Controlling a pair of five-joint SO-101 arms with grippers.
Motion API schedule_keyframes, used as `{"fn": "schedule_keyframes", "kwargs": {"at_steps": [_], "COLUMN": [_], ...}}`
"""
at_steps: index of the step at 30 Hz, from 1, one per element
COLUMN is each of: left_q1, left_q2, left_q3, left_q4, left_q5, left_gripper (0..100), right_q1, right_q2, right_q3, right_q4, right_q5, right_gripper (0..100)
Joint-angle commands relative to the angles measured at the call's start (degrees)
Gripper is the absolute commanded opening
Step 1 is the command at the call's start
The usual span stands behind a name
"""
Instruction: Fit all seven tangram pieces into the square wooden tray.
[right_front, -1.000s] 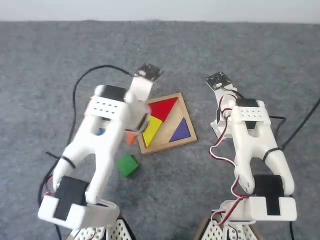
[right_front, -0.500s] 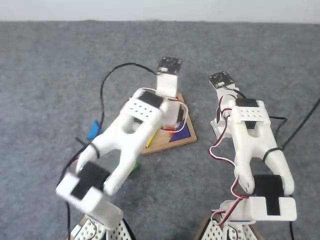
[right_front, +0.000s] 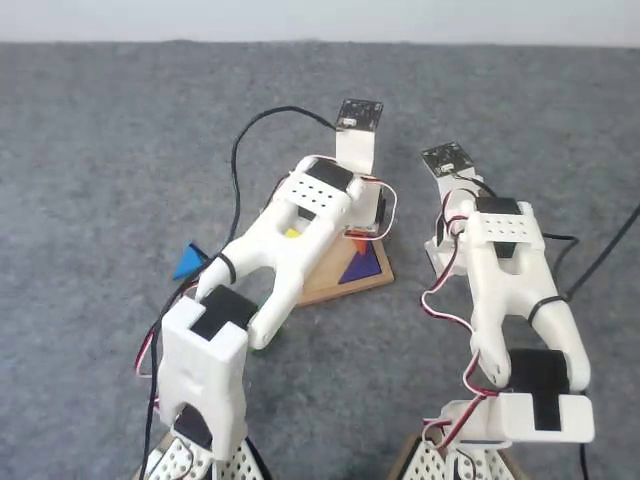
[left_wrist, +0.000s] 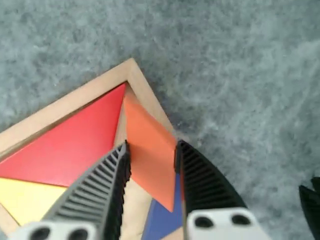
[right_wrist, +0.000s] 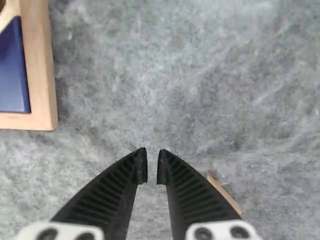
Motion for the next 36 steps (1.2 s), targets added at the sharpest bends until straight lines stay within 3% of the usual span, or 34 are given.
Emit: {"fn": "schedule_keyframes", "kwargs": {"at_steps": [1,12,22,36], "left_q1": [0.2,-0.4,-0.4,-0.4], "left_q2": [-0.5,1.8,1.8,1.9], "left_q3": [-2.9,-2.9,-2.9,-2.9], "left_q4": [-0.5,-1.1,-0.4,0.4], "left_q5": [0.6,0.7,8.4,8.4], "left_gripper": [2,2,2,2], "right_q1": [0.6,0.6,0.7,0.6], "right_q2": [-0.7,-0.5,-0.5,-0.3], "right_q3": [-0.6,-0.6,-0.6,-0.3], "right_q4": [-0.7,-1.5,-1.5,-4.4], "right_q5": [-0.5,-0.5,-0.5,-3.8], "right_gripper": [5.8,5.8,5.8,5.8]}}
